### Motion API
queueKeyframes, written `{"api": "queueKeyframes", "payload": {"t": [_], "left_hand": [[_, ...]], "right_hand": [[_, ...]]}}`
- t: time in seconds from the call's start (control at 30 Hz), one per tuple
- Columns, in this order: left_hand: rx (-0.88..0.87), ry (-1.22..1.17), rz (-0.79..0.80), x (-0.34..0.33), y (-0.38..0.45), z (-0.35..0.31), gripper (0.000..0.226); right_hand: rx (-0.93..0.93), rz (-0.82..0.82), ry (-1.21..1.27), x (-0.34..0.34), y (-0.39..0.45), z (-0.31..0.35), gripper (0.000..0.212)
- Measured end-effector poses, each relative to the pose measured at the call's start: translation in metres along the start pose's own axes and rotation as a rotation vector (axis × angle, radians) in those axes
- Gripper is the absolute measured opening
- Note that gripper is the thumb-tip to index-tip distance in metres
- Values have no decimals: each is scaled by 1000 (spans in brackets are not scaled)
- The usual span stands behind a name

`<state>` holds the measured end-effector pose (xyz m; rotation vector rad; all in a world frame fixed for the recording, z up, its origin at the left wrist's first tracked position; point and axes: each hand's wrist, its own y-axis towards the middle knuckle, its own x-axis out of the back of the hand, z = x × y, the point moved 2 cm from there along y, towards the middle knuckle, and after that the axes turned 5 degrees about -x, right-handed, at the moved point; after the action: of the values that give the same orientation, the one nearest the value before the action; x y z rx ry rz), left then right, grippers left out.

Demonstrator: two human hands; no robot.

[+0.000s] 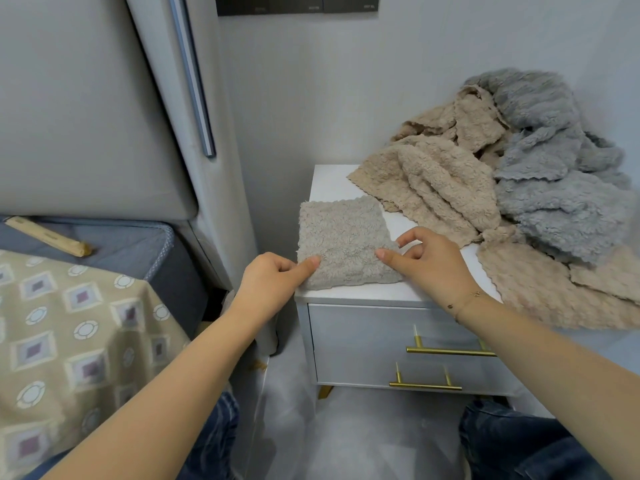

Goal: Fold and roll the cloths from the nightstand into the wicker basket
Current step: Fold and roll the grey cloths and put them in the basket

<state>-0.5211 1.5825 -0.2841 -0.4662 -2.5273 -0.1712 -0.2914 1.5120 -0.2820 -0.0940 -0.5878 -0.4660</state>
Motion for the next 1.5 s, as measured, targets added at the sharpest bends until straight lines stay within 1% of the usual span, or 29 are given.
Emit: {"api": "queueKeyframes", "payload": {"t": [0.07, 0.13, 0.2, 0.27, 0.33, 0.37, 0.4, 0.47, 0.53, 0.6, 0.67, 0.7, 0.77, 0.87, 1.03, 1.17, 1.23, 1.33, 1.43, 1.5], "left_hand": [[-14, 51, -35, -1, 3, 5, 67], [-111, 188, -122, 0, 4, 10, 54], [-196, 247, -203, 0, 3, 10, 37], [-313, 246, -202, 1, 3, 6, 38], [-490, 297, -157, 4, 4, 0, 36], [-586, 357, -124, 5, 5, -1, 31], [-665, 425, -98, 6, 6, -1, 26], [-731, 507, -70, 10, 8, 1, 24], [-750, 521, -57, 12, 6, 2, 30], [-734, 524, -1, 12, 3, 4, 42], [-692, 542, 66, 10, -2, 7, 57], [-684, 570, 83, 10, -4, 9, 64], [-694, 616, 90, 7, -8, 13, 72], [-700, 601, 56, 3, -12, 17, 73], [-787, 603, -25, 1, -23, 18, 42], [-759, 560, -16, 8, -28, 9, 30], [-690, 473, 26, 13, -29, 4, 24], [-534, 311, 107, 16, -27, 4, 29], [-377, 147, 134, 17, -25, 3, 27], [-282, 67, 147, 16, -23, 2, 28]], "right_hand": [[66, -37, -188, 0, 0, 1, 38], [183, -83, -352, 2, 0, 1, 40], [366, -118, -368, 2, 1, 3, 40], [568, -106, -357, 1, 1, 8, 30], [743, -108, -421, -3, 1, 8, 16], [789, -101, -449, -5, 1, 6, 14], [800, -84, -464, -6, 1, 4, 16], [766, -33, -456, -5, -1, 2, 27], [685, 53, -440, -1, -3, 1, 39], [588, 161, -473, 2, -5, -3, 56], [538, 221, -514, 3, -9, -6, 77], [530, 232, -522, 3, -10, -7, 84], [534, 216, -523, 0, -14, -9, 90], [559, 139, -502, -6, -22, -13, 84], [651, 12, -449, -6, -40, -20, 54], [563, -47, -353, -3, -51, -21, 48], [481, -23, -252, -1, -53, -19, 43], [383, 24, -133, 3, -52, -12, 41], [283, 74, -11, 7, -49, -3, 33], [236, 92, 13, 6, -44, 0, 28]]}}
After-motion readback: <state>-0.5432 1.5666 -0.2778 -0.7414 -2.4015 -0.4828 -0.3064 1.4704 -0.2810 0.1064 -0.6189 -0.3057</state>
